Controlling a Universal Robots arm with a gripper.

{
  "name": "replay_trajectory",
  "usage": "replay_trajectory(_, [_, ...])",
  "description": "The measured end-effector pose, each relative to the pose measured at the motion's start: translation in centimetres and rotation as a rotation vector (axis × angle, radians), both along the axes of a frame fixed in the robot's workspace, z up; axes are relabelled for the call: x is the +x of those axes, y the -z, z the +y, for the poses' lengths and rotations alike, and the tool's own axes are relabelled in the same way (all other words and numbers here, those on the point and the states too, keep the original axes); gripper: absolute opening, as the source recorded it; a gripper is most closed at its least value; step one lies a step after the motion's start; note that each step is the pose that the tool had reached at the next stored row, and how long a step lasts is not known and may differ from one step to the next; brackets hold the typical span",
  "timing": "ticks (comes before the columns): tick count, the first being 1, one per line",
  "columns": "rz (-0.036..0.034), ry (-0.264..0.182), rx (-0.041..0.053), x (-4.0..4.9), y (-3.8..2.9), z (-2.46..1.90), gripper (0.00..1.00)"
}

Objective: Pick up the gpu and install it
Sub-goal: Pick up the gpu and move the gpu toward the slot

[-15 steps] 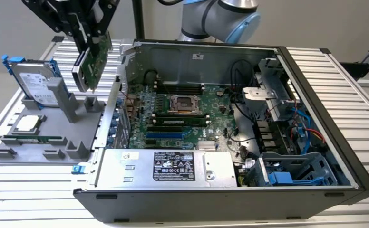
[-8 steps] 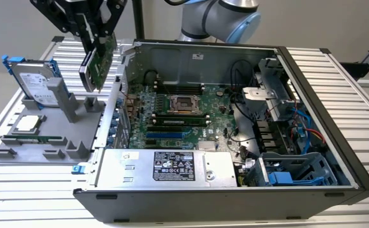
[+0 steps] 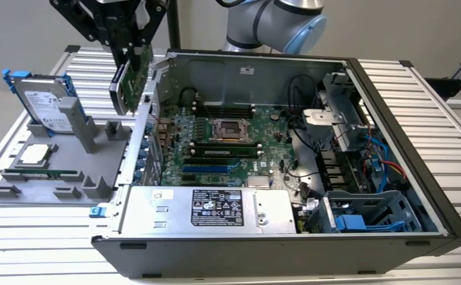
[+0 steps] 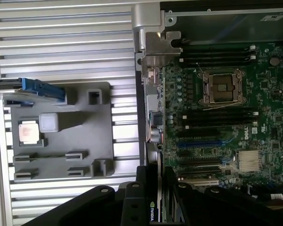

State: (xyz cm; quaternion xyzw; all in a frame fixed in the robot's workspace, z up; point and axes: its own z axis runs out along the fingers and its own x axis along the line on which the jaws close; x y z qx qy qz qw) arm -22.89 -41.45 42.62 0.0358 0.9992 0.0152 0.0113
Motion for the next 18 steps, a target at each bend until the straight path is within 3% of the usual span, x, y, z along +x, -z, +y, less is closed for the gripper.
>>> replay_trajectory(18, [0.0, 0.0, 0.0, 2.58, 0.0, 0.0, 0.0])
